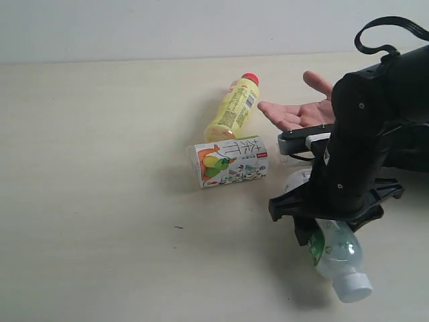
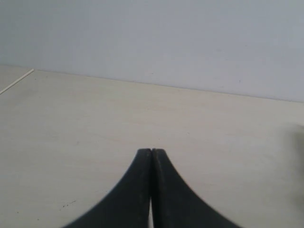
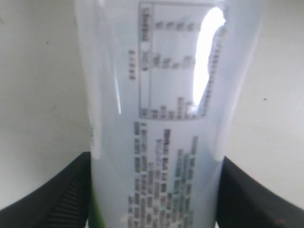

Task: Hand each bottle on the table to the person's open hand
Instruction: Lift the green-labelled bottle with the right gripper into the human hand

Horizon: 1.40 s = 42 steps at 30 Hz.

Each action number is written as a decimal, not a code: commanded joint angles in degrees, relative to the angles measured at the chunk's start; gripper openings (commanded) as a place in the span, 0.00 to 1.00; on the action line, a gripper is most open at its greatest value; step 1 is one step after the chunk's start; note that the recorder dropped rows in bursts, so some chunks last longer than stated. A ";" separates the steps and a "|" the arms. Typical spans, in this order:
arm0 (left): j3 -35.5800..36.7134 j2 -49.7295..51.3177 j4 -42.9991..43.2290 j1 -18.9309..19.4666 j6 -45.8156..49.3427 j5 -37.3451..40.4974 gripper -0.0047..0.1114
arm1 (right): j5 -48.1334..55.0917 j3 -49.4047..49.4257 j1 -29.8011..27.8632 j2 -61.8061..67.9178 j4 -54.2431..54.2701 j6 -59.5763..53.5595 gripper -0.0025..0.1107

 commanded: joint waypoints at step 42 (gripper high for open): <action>0.00 -0.30 0.26 0.16 0.04 -0.11 0.04 | 23.62 -30.49 -5.08 -1.11 -14.18 -2.85 0.02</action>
